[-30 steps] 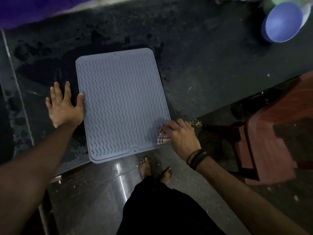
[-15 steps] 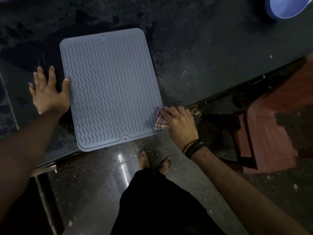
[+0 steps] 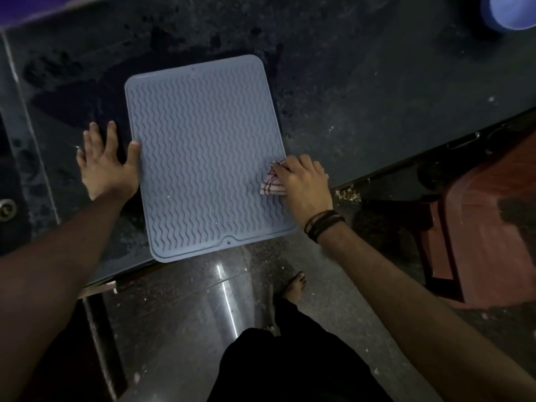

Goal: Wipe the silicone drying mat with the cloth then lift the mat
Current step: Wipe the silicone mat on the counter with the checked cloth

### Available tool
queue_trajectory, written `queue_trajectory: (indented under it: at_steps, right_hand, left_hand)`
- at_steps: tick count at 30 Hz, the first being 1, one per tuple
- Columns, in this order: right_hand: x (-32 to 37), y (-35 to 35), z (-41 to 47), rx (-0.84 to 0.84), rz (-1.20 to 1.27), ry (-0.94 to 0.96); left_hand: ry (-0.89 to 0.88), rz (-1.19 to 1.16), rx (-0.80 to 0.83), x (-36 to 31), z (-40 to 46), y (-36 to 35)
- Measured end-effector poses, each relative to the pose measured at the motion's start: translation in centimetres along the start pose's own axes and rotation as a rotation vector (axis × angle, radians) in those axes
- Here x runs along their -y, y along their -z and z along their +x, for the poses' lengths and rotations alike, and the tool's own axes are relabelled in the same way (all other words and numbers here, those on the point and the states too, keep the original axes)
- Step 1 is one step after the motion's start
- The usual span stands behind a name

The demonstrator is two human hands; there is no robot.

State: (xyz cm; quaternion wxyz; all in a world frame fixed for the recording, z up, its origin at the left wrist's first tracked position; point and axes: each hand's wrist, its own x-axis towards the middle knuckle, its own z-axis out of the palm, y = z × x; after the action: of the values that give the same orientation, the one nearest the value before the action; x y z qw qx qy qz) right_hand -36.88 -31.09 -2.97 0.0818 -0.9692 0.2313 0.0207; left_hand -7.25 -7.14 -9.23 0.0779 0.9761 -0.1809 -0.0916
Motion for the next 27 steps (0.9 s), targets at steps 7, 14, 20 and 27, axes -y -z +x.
queue_trajectory:
  at_steps: [7, 14, 20, 27]
  right_hand:
    - [-0.2, 0.2, -5.3, 0.025, -0.020, 0.050]
    - [10.1, -1.0, -1.9, -0.076, 0.184, 0.369]
    - [10.7, -3.2, -2.2, 0.034, 0.086, 0.536]
    - [10.4, 0.0, 0.7, 0.033, 0.134, 0.457]
  left_hand:
    - [-0.007, 0.010, 0.002, 0.1, 0.1, -0.2]
    - [-0.004, -0.009, 0.003, 0.0, 0.1, -0.1]
    - [-0.016, -0.016, 0.009, 0.1, 0.1, 0.1]
    - [-0.010, -0.045, 0.006, 0.4, 0.2, -0.1]
